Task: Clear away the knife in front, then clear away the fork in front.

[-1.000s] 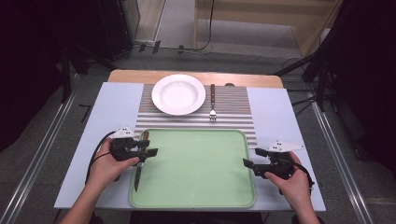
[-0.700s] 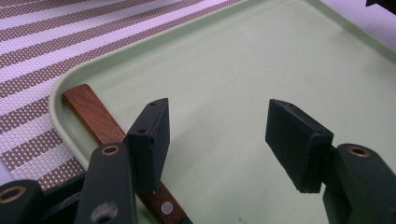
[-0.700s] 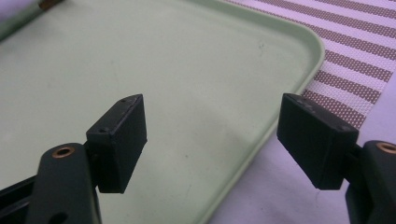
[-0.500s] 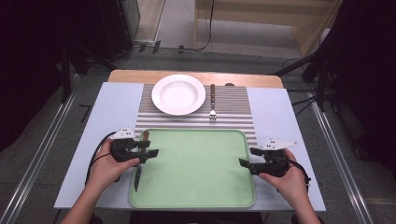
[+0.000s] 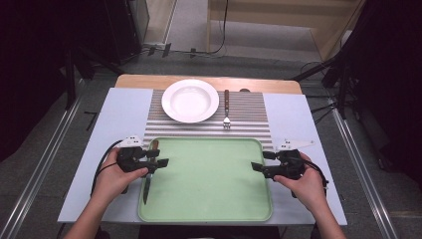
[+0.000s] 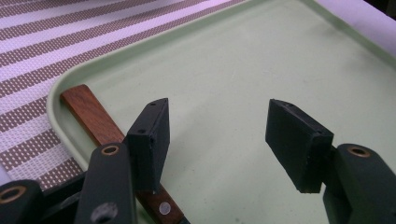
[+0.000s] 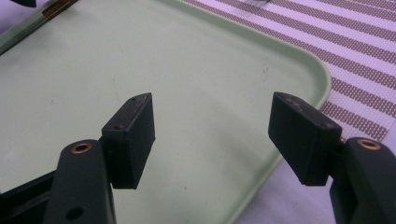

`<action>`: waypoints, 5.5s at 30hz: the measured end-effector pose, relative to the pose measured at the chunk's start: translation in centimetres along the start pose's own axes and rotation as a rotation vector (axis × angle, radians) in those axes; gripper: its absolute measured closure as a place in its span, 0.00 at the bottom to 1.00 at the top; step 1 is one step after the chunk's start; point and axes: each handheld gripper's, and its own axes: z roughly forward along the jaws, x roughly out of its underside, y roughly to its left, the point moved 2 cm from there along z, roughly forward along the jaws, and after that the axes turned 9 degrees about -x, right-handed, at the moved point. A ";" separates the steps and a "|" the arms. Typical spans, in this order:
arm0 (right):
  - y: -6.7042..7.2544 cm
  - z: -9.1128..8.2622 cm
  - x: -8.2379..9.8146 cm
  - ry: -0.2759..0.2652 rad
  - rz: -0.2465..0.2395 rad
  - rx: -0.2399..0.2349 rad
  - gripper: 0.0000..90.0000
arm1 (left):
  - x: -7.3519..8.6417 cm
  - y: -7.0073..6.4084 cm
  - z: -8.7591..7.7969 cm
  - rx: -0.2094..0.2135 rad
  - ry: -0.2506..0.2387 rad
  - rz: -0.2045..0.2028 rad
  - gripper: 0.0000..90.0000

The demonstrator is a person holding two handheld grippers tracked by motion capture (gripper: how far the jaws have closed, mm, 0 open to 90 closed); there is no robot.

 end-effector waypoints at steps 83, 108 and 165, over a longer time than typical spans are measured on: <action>-5.6 7.5 -12.8 -0.025 -0.002 0.101 0.39 | 0.3 0.9 -0.2 -0.007 0.000 -0.022 0.45; -10.6 12.5 -15.4 -0.044 0.076 0.155 0.39 | 0.3 1.0 -0.1 0.000 0.001 -0.026 0.45; -9.3 19.5 -15.0 -0.060 0.122 0.461 0.78 | 0.6 1.3 0.4 0.003 0.017 -0.040 0.45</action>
